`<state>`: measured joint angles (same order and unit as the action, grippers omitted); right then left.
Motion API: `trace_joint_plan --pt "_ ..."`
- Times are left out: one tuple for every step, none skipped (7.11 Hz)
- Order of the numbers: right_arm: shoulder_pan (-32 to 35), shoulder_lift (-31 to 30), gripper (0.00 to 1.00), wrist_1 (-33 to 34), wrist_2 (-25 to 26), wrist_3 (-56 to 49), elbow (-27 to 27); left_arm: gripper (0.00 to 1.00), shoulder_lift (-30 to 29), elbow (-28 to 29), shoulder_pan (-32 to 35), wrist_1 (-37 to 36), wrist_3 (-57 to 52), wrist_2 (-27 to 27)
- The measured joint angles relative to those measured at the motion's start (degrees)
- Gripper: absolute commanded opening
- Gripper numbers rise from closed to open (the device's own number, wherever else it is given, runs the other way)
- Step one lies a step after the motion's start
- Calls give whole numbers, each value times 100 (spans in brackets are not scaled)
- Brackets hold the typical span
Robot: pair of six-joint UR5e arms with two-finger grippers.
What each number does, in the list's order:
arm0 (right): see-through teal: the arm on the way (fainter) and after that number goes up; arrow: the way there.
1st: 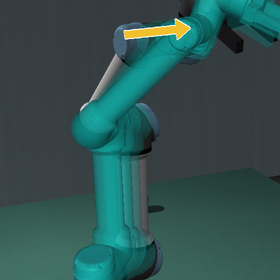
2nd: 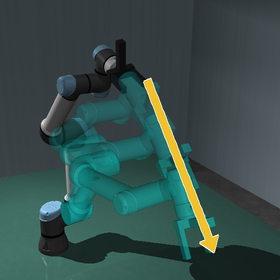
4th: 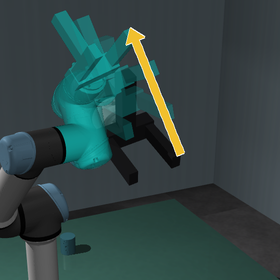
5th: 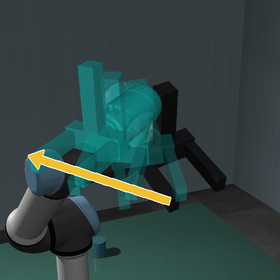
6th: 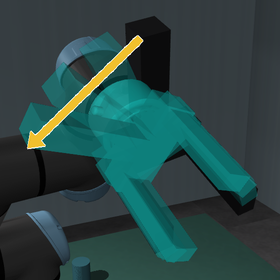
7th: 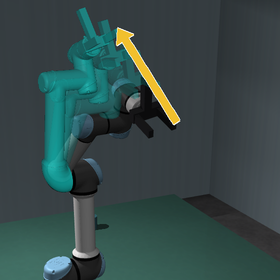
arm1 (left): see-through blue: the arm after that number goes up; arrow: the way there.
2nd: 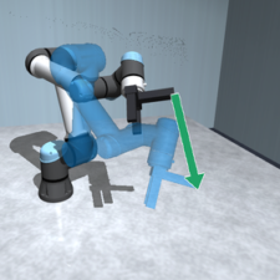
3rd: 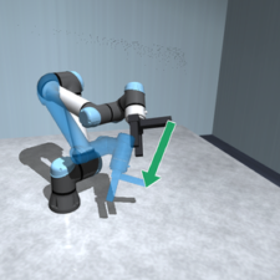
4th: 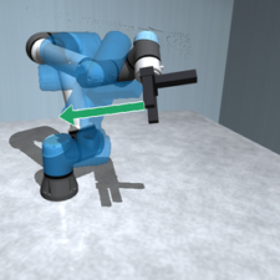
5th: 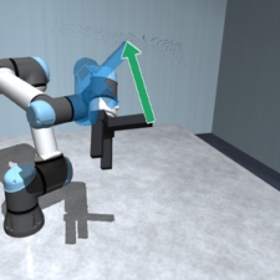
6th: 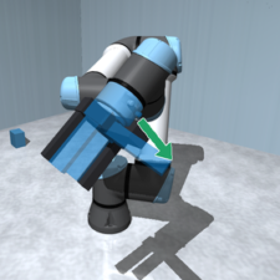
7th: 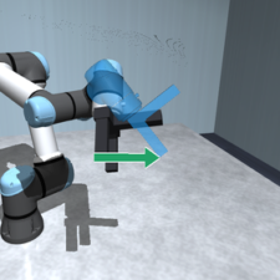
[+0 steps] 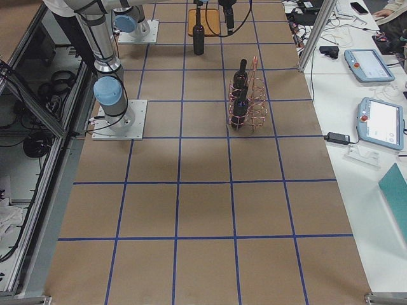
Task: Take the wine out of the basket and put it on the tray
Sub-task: 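Release the bottle and raise the right gripper while the left gripper reaches for it, then grasp the bottle neck with the left gripper and move it over the tray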
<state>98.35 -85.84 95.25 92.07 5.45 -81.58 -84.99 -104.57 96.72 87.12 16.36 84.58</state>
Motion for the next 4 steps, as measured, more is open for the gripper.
trace_joint_plan --pt "-89 -92 100 -81 -9 -32 -18 94 -110 -130 49 -281 -84 111" --pt "-130 -146 100 -318 -1 -61 -28 94 -231 -180 72 -441 -224 334" --pt "-162 -183 100 -599 10 -114 -34 94 -333 -197 104 -506 -260 420" --pt "-200 -199 100 -747 -5 -152 -42 94 -404 -201 160 -528 -154 404"
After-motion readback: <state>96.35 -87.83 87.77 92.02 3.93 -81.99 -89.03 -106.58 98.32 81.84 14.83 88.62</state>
